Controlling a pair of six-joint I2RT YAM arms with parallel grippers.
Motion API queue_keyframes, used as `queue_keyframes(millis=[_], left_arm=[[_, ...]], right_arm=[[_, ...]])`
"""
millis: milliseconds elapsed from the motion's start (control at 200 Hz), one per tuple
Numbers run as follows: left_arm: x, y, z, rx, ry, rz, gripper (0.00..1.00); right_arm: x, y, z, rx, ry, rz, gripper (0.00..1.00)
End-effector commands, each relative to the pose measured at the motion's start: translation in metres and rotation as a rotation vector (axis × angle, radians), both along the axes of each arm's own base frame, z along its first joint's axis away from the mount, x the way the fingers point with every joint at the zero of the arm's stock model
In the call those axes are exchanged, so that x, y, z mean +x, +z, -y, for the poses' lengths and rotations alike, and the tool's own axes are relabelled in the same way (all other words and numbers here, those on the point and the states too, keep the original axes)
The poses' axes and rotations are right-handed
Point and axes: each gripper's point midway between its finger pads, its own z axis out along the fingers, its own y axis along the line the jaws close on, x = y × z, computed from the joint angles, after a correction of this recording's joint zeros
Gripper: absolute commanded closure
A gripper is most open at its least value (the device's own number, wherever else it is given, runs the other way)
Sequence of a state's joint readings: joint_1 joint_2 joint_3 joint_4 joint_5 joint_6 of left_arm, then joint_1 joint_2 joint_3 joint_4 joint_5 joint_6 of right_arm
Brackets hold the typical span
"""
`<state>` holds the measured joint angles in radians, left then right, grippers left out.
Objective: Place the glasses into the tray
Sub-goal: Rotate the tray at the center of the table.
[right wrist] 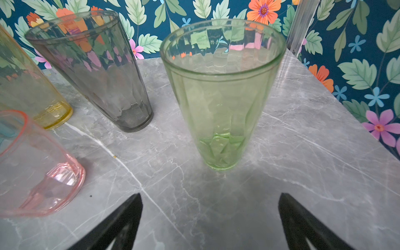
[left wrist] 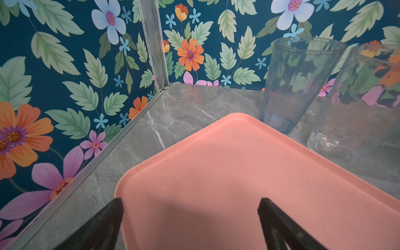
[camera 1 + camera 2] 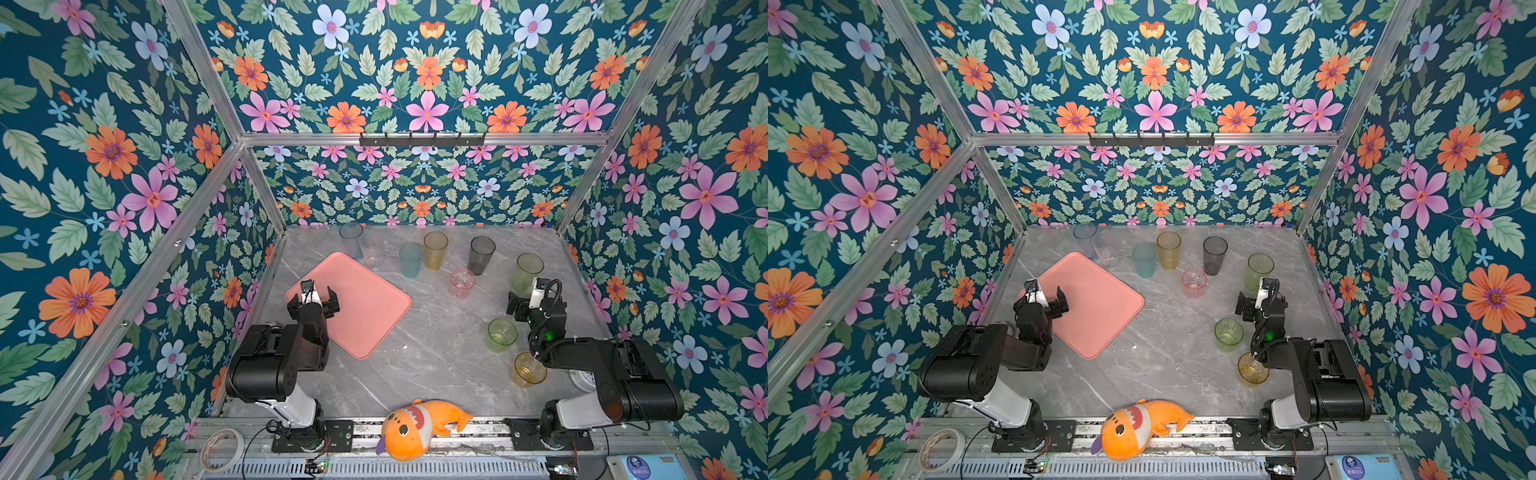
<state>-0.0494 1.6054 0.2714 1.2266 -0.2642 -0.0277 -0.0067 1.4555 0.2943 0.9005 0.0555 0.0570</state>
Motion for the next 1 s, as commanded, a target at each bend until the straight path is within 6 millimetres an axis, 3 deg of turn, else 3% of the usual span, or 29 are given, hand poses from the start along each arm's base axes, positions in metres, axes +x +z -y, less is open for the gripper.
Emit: queue_keyframes(millis=[0,225,450,625,760,800,875,995], left_arm=[[0.000,0.007,-0.001,-0.004,0.006,0.033,0.00],[-0.001,0.027,-0.001,-0.018,0.012,0.009,0.01],[-0.014,0.062,-0.009,-0.106,0.078,0.042,0.00],[-0.018,0.090,-0.013,-0.270,0.149,0.001,0.00],[-0.014,0.098,0.002,-0.360,0.111,-0.068,0.00],[-0.014,0.101,0.006,-0.376,0.097,-0.077,0.00],[-0.014,0.108,0.015,-0.414,0.054,-0.089,0.01],[-0.017,0.118,0.044,-0.480,-0.086,-0.131,0.00]], right_arm=[[0.004,0.010,0.000,-0.006,0.000,0.039,0.01],[-0.004,0.025,0.007,-0.004,-0.042,0.069,0.01],[-0.020,0.058,0.007,0.020,-0.049,0.088,0.01],[-0.035,0.096,0.011,0.092,-0.098,0.079,0.01],[-0.043,0.129,-0.005,0.177,-0.037,0.038,0.01],[-0.048,0.140,-0.004,0.255,-0.073,0.030,0.01],[-0.066,0.141,0.003,0.435,-0.210,-0.063,0.01],[-0.075,0.152,-0.032,0.512,-0.028,-0.124,0.01]])
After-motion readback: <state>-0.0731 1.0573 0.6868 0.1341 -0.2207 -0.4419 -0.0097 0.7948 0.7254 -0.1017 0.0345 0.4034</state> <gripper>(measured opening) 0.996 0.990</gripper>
